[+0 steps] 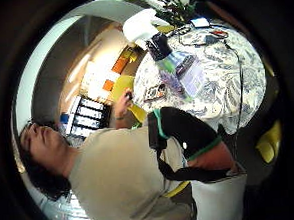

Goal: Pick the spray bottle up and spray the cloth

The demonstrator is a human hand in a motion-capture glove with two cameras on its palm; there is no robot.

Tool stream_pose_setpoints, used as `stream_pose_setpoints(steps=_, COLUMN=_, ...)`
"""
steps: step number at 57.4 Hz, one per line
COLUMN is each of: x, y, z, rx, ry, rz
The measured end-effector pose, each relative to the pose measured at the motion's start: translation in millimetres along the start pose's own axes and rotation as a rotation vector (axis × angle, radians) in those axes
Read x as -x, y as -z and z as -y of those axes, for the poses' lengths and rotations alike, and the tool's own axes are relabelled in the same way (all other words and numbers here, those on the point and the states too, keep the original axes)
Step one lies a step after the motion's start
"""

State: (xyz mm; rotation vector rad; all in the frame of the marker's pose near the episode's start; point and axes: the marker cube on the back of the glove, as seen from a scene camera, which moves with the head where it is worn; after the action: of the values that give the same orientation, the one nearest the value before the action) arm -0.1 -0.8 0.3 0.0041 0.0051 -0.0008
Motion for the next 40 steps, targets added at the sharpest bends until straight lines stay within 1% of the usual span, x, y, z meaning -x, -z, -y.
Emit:
stream_pose_setpoints(steps=18, x=6, y=-6, z=12, rx=-0.027, ry=-0.021, rz=0.035)
stream_pose_setpoints(steps=26, x=10, y=-12, z=22, rx=-0.059, ry=-0.061, rz=0.063)
stream_pose_setpoints(steps=40, x=28, y=-32, z=43, rx=-0.058, ry=-0.116, rz=0.187)
